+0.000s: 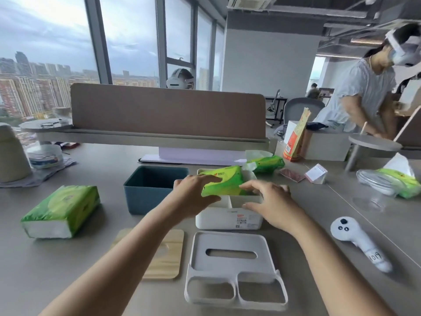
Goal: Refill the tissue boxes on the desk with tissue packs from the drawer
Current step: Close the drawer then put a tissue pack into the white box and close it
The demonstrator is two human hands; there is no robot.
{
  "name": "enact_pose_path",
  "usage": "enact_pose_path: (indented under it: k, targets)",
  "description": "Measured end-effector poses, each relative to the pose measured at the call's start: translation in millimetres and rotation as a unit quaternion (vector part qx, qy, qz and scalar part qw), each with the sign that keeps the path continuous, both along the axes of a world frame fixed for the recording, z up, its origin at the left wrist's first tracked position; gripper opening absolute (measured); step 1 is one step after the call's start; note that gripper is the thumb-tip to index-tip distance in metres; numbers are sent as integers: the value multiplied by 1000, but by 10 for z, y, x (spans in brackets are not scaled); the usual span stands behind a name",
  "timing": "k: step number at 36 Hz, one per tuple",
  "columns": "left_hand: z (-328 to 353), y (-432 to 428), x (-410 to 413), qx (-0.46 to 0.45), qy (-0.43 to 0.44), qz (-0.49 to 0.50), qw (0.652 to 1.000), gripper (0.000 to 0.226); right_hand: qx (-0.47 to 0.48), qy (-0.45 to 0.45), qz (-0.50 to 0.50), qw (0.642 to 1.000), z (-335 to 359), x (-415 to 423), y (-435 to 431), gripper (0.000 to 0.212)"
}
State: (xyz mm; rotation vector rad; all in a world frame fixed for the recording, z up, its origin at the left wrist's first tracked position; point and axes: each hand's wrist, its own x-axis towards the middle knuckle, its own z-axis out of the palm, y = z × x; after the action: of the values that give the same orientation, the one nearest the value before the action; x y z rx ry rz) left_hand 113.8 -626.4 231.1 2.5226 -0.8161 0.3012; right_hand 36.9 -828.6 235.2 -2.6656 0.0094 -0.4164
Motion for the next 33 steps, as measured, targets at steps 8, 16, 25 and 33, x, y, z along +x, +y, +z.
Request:
enact_pose_path:
  k: [8, 16, 25, 33]
  targets:
    - [-124, 235, -413, 27, 81, -112, 990, 51, 24, 116, 62, 991, -75, -506, -7, 41]
    - [-333, 283, -664, 106, 189, -166, 962, 52, 24, 181, 64, 981, -254, -832, 81, 25]
    - [-491, 359, -807, 86, 176, -145, 970, 24, -4, 159, 51, 986, -449, -860, 196, 8]
    - [-262, 458, -860, 4, 128, -116, 985, 21, -7, 78, 39, 996, -195, -953, 214, 6]
